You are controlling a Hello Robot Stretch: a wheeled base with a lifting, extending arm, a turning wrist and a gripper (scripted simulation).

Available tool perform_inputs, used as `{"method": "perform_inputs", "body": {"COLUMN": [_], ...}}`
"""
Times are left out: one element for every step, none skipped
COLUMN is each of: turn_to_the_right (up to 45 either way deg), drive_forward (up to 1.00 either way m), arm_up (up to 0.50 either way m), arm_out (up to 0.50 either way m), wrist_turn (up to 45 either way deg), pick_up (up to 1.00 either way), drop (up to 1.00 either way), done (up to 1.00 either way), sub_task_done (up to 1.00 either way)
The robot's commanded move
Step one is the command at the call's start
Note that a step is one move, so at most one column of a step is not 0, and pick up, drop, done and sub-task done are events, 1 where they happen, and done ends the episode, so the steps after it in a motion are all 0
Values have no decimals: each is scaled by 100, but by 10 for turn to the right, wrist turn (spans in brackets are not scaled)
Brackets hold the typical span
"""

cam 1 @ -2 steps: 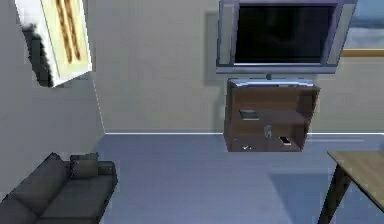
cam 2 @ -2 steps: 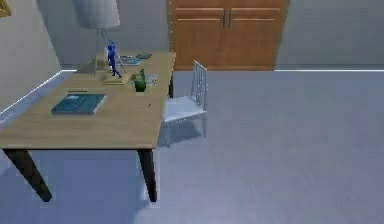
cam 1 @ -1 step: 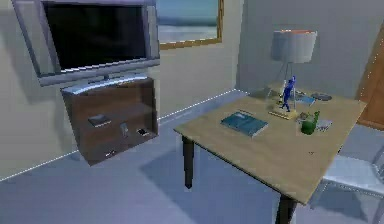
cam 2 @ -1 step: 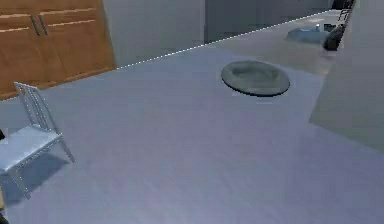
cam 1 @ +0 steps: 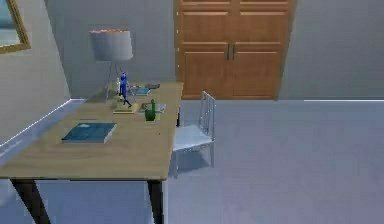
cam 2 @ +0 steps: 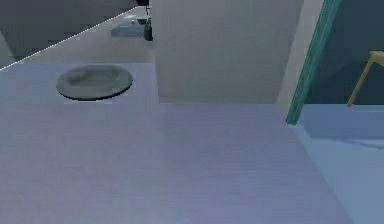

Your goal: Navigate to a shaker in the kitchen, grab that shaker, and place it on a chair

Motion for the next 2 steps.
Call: {"method": "perform_inputs", "body": {"turn_to_the_right": [450,0], "drive_forward": [0,100], "arm_up": [0,0], "arm_out": [0,0], "wrist_turn": [0,0], "pick_up": [0,0], "drop": [0,0], "done": [0,0], "sub_task_done": [0,0]}}
